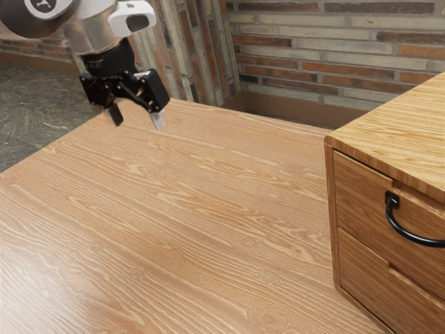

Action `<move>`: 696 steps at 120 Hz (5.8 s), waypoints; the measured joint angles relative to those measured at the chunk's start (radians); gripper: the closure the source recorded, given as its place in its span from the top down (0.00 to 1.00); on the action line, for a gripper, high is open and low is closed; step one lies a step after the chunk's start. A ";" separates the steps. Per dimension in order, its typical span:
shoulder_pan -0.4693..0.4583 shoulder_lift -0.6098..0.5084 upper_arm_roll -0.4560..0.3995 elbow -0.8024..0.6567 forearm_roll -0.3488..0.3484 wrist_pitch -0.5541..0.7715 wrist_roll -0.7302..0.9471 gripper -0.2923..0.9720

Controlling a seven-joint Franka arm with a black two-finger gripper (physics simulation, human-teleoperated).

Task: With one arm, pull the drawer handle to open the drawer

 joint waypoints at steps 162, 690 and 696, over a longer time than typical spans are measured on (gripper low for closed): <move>-0.368 0.070 -0.097 -0.003 -0.054 0.041 -1.393 0.77; -0.473 -0.395 -0.313 -0.627 -0.052 0.380 -1.798 0.15; -0.472 -0.406 -0.316 -0.637 -0.052 0.380 -1.799 0.15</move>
